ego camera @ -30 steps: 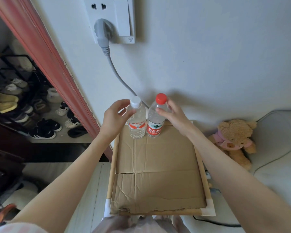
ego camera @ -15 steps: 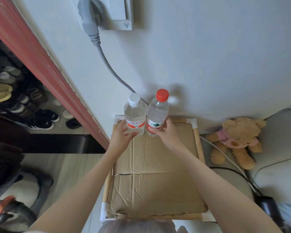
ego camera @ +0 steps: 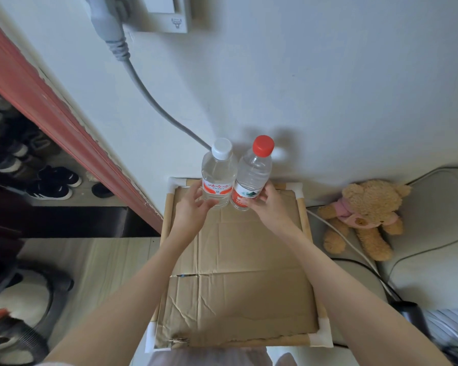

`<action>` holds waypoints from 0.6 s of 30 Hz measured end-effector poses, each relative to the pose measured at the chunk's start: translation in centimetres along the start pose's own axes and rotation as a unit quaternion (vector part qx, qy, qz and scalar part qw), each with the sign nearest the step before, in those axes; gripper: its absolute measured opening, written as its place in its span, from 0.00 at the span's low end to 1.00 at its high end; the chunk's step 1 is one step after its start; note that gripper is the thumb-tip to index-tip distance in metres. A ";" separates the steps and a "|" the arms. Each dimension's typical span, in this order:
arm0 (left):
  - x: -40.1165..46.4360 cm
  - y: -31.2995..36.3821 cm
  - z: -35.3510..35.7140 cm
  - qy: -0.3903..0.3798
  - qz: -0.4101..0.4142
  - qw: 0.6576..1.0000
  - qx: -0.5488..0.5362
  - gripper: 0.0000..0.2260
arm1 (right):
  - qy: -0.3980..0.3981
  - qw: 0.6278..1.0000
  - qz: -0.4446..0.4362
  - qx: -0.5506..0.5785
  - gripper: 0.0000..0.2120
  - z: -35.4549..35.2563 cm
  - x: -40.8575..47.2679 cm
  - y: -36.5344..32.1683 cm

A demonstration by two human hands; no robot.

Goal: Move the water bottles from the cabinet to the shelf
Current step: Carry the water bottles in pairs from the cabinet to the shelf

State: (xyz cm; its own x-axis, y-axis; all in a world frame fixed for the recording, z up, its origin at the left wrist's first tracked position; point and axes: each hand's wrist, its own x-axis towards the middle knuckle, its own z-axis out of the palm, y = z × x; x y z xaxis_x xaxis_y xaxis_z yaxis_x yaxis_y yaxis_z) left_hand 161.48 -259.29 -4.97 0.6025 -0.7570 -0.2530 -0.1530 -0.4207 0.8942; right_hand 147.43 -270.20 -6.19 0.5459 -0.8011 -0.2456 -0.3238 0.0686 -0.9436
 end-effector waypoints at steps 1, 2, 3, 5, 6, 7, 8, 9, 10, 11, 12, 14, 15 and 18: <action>0.1 -0.2 0.1 -0.001 -0.003 1.000 -0.006 0.21 | -0.001 1.000 0.000 -0.002 0.25 0.0 0.0 0.1; 0.1 -0.4 0.2 -0.004 -0.006 1.000 -0.014 0.21 | 0.001 1.000 0.001 -0.004 0.25 -0.1 0.1 0.1; 0.2 -0.6 0.3 -0.005 -0.010 1.000 -0.020 0.22 | 0.002 1.000 0.001 -0.004 0.25 0.0 0.1 0.2; 0.2 -0.9 0.3 -0.003 -0.010 1.000 -0.020 0.22 | 0.007 1.000 0.001 0.000 0.25 0.1 0.1 0.4; 0.2 -1.0 0.4 -0.002 -0.010 1.000 -0.017 0.22 | 0.008 1.000 0.001 0.008 0.26 0.2 0.1 0.4; 0.2 -1.1 0.4 0.000 -0.010 1.000 -0.017 0.22 | 0.010 1.000 0.001 0.019 0.27 0.3 0.0 0.4; 0.2 -1.1 0.4 0.001 -0.012 1.000 -0.017 0.23 | 0.013 1.000 0.000 0.027 0.28 0.3 -0.1 0.5; 0.1 -1.2 0.5 0.002 -0.012 1.000 -0.020 0.23 | 0.018 0.999 -0.001 0.034 0.29 0.4 -0.1 0.5; 0.1 -1.2 0.5 0.003 -0.013 1.000 -0.024 0.23 | 0.022 0.999 -0.002 0.038 0.29 0.4 -0.2 0.5; 0.0 -1.3 0.6 0.005 -0.014 0.999 -0.028 0.23 | 0.022 0.999 -0.004 0.043 0.28 0.5 -0.3 0.5; 0.0 -1.4 0.6 0.006 -0.015 0.999 -0.031 0.23 | 0.019 0.999 -0.006 0.046 0.27 0.5 -0.3 0.5; 0.1 -1.5 0.6 0.003 -0.019 0.999 -0.033 0.23 | 0.017 0.998 -0.008 0.053 0.26 0.6 -0.4 0.6; 0.2 -1.6 0.5 -0.002 -0.019 0.999 -0.033 0.24 | 0.021 0.998 -0.010 0.057 0.25 0.7 -0.5 0.5; 0.1 -1.4 0.3 -0.023 -0.023 0.999 -0.025 0.25 | 0.043 0.998 -0.023 0.047 0.22 0.8 -0.6 0.3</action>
State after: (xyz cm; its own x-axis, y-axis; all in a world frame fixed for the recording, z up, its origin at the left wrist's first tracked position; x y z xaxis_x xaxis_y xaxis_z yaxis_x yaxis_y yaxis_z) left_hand 161.59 -258.92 -6.40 0.5706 -0.7602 -0.3106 -0.0851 -0.4309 0.8984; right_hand 147.64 -269.27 -6.49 0.4891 -0.8524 -0.1849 -0.2227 0.0829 -0.9714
